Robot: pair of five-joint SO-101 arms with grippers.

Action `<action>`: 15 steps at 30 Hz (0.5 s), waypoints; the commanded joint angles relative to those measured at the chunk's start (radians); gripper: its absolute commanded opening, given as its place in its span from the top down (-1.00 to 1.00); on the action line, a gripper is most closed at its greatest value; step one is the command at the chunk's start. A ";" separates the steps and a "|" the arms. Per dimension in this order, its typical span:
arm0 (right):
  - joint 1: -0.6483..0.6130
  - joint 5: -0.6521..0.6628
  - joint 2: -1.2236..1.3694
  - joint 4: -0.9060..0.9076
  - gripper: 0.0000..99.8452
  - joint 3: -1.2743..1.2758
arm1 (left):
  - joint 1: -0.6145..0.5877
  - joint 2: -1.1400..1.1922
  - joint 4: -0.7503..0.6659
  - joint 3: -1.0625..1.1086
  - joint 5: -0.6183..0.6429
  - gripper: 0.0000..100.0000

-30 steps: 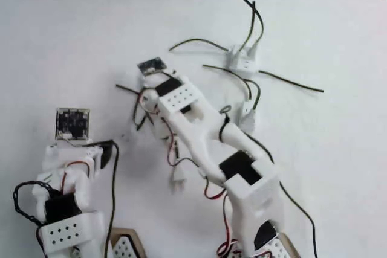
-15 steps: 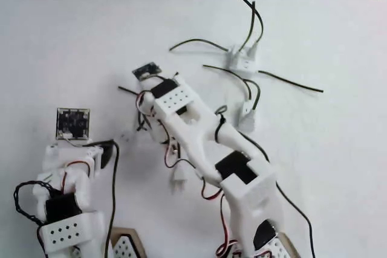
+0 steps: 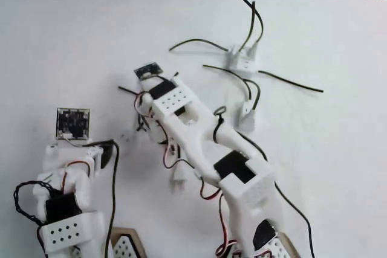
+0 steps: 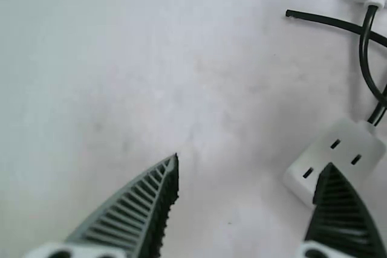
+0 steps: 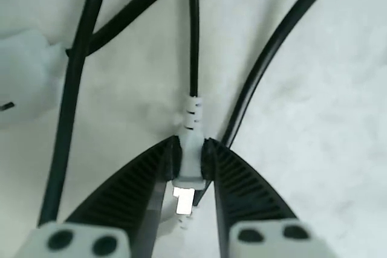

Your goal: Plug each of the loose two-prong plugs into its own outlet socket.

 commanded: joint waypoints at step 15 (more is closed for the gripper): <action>-0.008 -0.008 -0.130 0.084 0.97 -0.015 | -0.008 -0.015 -0.008 -0.006 0.005 0.31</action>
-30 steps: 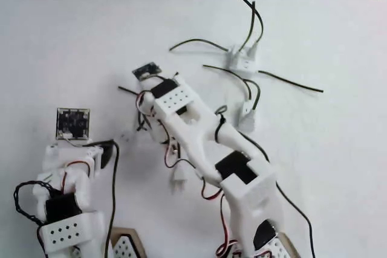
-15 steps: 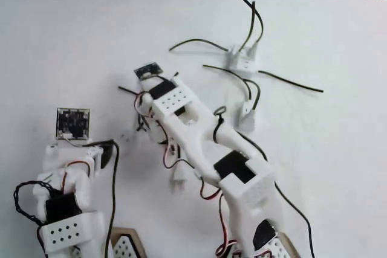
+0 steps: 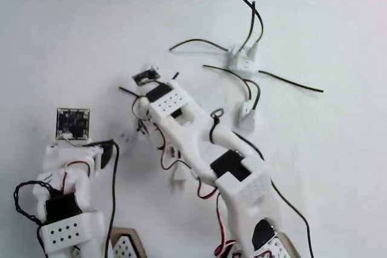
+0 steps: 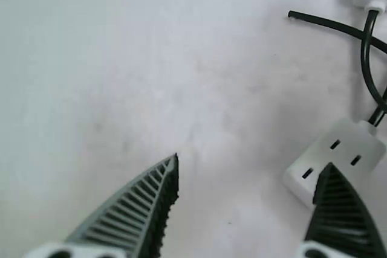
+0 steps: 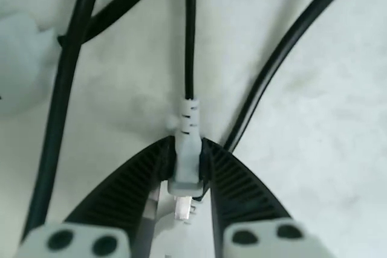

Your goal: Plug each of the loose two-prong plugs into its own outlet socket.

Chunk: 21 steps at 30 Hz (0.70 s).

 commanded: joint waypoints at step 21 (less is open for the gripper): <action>0.104 0.000 -0.855 0.295 0.97 -0.009 | -0.007 -0.015 -0.058 -0.025 0.069 0.31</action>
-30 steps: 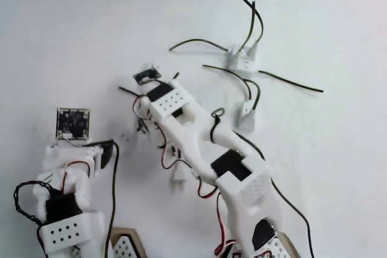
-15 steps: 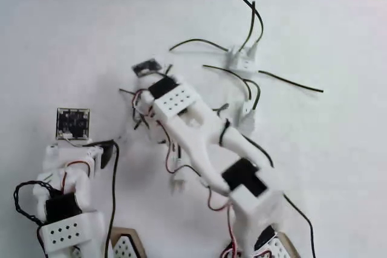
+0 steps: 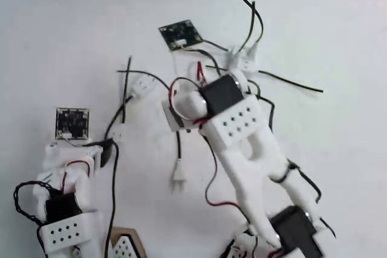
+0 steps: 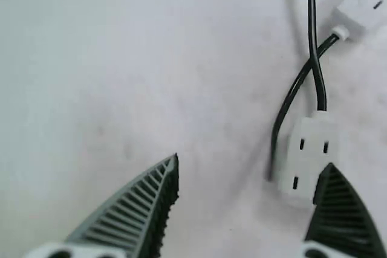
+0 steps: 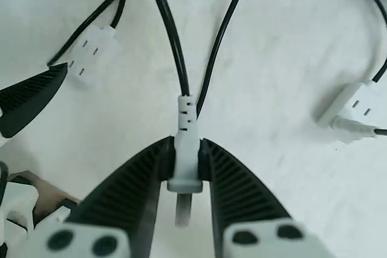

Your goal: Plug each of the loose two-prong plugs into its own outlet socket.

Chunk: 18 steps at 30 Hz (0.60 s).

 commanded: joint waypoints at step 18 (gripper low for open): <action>-0.219 -0.009 -0.297 -0.214 0.97 0.288 | 0.344 -0.015 -0.043 -0.364 0.405 0.31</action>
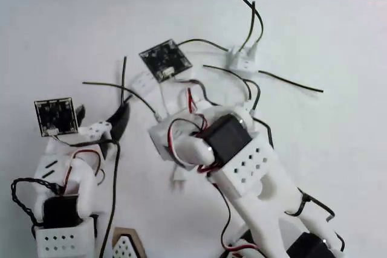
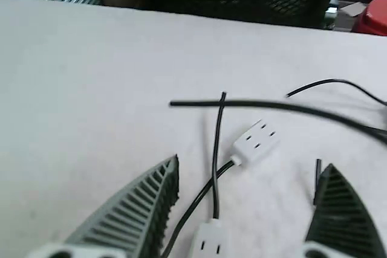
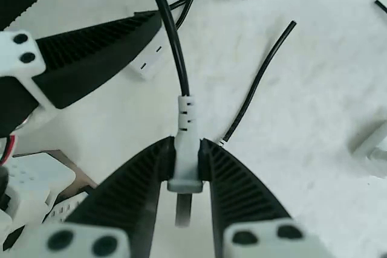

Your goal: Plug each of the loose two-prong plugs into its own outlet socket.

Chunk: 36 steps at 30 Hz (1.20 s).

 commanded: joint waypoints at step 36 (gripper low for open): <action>-0.070 0.055 -0.162 -0.762 0.97 0.543 | -0.414 -0.015 0.230 -0.164 0.005 0.31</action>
